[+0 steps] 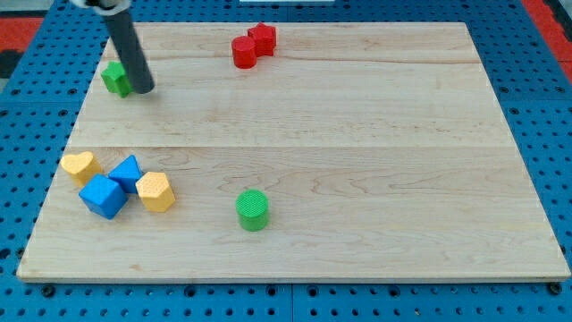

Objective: Move the green star vertically to the red circle

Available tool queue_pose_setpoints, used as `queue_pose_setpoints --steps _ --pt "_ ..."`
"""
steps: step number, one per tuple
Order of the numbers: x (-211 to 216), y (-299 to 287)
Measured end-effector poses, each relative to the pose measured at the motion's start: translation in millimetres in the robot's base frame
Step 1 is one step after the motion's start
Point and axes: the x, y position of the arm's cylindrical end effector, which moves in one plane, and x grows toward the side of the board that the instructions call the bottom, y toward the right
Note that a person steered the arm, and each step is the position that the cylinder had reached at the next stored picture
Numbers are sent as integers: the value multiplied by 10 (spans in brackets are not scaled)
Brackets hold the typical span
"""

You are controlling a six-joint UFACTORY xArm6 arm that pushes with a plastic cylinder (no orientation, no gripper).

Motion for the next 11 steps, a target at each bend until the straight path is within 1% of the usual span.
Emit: queue_pose_setpoints --steps 1,2,3,4,5,6,7,8,9,10,11 --pt "-82 18" --pt "131 49" --pt "82 136" --pt "367 -63" --pt "148 -536" --pt "-300 -535" --pt "-425 -506" --pt "-561 -902" --pt "-811 -974" --pt "-1052 -377" --pt "-700 -582"
